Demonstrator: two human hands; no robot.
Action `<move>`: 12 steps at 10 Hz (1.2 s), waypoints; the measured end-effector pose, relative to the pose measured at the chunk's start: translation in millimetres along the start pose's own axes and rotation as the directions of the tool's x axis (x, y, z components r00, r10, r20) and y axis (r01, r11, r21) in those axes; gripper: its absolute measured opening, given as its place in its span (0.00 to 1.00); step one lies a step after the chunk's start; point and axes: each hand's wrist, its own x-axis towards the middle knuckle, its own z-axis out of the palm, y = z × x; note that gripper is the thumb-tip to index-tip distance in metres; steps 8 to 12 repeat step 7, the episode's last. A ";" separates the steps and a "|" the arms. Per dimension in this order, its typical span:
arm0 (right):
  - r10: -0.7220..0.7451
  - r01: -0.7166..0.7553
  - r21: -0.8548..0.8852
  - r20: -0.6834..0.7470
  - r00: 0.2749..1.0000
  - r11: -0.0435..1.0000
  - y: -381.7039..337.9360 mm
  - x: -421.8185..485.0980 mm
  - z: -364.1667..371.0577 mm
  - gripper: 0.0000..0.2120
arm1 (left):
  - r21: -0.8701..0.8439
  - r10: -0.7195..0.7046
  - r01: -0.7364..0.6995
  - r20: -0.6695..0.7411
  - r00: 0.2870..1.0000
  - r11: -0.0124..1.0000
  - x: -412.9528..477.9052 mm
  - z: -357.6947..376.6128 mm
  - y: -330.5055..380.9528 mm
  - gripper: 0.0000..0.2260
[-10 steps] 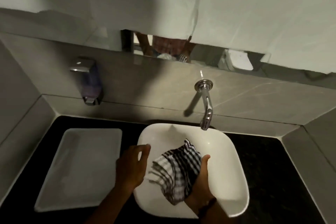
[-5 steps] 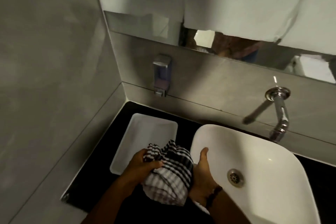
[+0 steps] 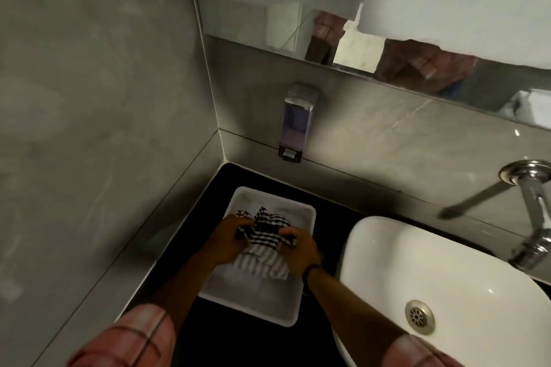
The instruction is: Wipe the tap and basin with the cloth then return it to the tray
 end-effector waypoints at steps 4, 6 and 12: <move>0.102 -0.011 -0.660 0.100 0.990 0.751 21.6 22.8 48.1 0.23 | 0.804 -0.214 0.121 0.007 0.977 0.583 10.3 50.0 -7.7 0.27; 0.041 0.030 -0.612 0.102 0.994 0.790 16.6 15.3 31.4 0.25 | 0.843 -0.118 0.161 -0.117 0.986 0.513 3.5 53.5 16.2 0.30; -0.066 0.138 -0.541 0.151 0.986 0.829 10.2 -9.7 -2.0 0.31 | 0.836 -0.046 0.147 -0.145 0.988 0.528 -6.0 53.8 35.4 0.29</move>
